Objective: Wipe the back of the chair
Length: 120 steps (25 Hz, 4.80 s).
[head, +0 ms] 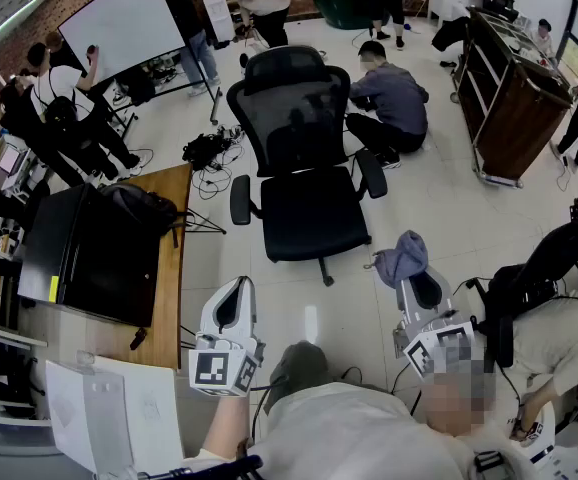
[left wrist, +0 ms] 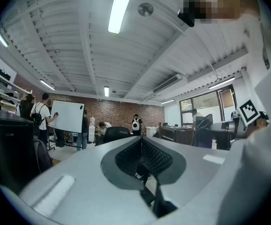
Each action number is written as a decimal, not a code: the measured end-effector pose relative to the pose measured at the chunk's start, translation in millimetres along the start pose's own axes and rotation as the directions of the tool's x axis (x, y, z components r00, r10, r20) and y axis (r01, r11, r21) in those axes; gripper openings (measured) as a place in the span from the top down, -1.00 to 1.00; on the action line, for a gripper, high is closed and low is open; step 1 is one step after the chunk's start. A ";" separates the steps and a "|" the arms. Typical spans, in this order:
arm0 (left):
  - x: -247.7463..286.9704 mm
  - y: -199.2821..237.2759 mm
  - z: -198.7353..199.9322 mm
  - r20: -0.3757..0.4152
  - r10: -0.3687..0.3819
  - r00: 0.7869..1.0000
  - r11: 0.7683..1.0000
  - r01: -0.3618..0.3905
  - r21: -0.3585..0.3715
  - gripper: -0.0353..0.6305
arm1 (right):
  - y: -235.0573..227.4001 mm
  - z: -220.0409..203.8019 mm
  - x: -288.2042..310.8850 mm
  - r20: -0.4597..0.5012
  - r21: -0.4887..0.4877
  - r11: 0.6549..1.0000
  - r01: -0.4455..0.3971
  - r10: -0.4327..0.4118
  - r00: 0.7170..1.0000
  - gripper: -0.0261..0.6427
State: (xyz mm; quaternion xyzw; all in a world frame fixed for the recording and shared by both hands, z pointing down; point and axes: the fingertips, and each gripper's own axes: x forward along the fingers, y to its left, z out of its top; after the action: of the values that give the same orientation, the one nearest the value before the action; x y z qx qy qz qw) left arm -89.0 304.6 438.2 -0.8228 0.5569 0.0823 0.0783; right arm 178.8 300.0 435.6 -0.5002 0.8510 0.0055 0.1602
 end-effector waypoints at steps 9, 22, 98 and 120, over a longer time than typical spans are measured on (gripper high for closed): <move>96.7 83.0 -45.6 -0.006 0.009 1.000 1.000 -0.009 -0.018 0.71 | -30.6 -32.7 100.3 0.011 -0.035 0.999 0.034 -0.034 0.999 0.78; 270.6 241.2 -61.9 -0.005 -0.022 1.000 1.000 0.022 -0.022 0.71 | -57.7 -56.8 332.4 0.001 -0.080 0.994 0.073 -0.073 0.997 0.78; 337.2 270.9 -173.6 -0.197 0.036 0.980 0.991 -0.062 -0.123 0.71 | -364.0 -419.7 658.7 -0.336 -0.299 0.888 0.348 -0.439 0.833 0.79; 353.7 271.2 -146.3 -0.191 0.148 0.970 0.980 -0.169 -0.102 0.71 | -93.8 -510.6 802.3 -0.485 -0.234 0.965 -0.115 -0.013 0.875 0.78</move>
State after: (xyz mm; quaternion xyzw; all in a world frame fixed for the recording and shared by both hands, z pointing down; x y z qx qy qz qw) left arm -204.4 -146.9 491.9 -0.7829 0.6198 0.0450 -0.0286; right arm -237.3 -515.0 710.9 -0.4793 0.8690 -0.0053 -0.1227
